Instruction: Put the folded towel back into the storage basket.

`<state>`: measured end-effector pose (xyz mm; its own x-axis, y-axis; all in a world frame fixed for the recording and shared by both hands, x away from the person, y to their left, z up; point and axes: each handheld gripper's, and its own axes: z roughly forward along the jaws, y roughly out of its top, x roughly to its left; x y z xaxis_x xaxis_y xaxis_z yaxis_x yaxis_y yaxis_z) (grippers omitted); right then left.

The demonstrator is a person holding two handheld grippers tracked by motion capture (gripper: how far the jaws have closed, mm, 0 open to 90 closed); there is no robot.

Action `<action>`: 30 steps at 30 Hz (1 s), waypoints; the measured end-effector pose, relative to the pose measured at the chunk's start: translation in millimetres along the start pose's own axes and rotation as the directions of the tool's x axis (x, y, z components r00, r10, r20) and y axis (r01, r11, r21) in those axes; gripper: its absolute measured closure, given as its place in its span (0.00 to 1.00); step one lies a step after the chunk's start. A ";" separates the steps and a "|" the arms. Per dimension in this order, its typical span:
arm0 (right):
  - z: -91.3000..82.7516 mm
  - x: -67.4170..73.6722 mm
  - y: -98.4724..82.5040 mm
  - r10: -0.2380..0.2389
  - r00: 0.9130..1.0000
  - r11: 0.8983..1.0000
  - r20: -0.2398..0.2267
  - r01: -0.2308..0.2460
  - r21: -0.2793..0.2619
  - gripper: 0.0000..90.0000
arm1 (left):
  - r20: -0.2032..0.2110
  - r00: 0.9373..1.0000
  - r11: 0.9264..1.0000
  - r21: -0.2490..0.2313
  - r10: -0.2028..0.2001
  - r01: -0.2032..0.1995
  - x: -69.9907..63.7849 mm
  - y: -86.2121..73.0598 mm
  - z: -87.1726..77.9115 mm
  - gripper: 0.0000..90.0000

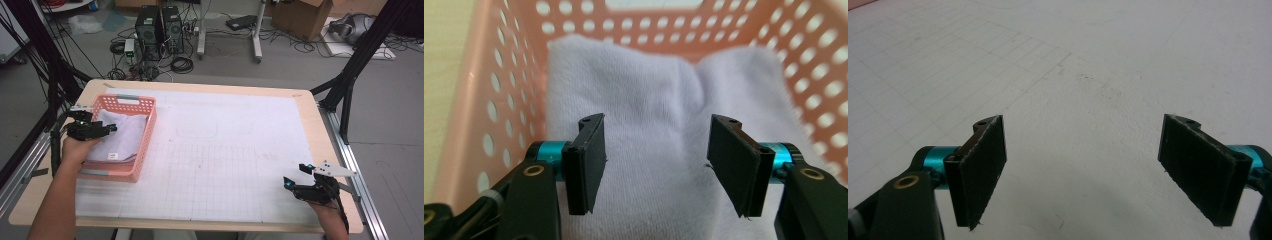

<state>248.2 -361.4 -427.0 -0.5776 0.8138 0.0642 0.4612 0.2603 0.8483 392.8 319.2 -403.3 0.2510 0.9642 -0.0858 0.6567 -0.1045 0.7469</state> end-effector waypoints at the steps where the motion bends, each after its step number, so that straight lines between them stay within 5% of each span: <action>1: 0.0 -0.3 -0.1 -0.002 1.000 1.000 0.001 0.002 -0.002 0.20 | -0.014 1.000 1.000 -0.001 -0.001 0.001 -0.3 -0.7 1.7 0.48; 5: -1.0 -0.6 -0.6 0.007 1.000 1.000 0.005 -0.007 -0.002 0.20 | -0.053 0.998 1.000 -0.016 -0.014 0.013 -2.0 -1.3 6.8 0.51; 10: -1.3 -1.2 -0.5 0.008 1.000 1.000 0.005 -0.008 -0.001 0.20 | 0.038 0.998 0.991 -0.128 -0.043 0.048 -0.5 1.9 -6.2 0.44; 17: 2.4 0.8 1.7 -0.006 1.000 1.000 -0.009 0.006 -0.007 0.20 | 0.124 0.991 0.945 -0.318 -0.040 0.078 -7.1 3.7 -40.0 0.32; 20: 2.4 3.3 2.9 -0.004 1.000 1.000 -0.017 0.004 -0.014 0.20 | 0.193 0.981 0.919 -0.383 -0.021 0.095 -12.2 -0.7 -53.9 0.27; 30: -3.3 6.1 5.4 -0.015 1.000 0.999 -0.010 0.015 -0.048 0.20 | 0.266 0.961 0.882 -0.468 0.078 0.058 -45.7 -12.4 -83.5 0.24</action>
<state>244.9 -356.7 -420.3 -0.5911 0.8046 0.0567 0.4195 0.2466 0.8736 313.8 296.8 -353.6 0.4815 0.8535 -0.1992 0.2609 0.0774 0.9623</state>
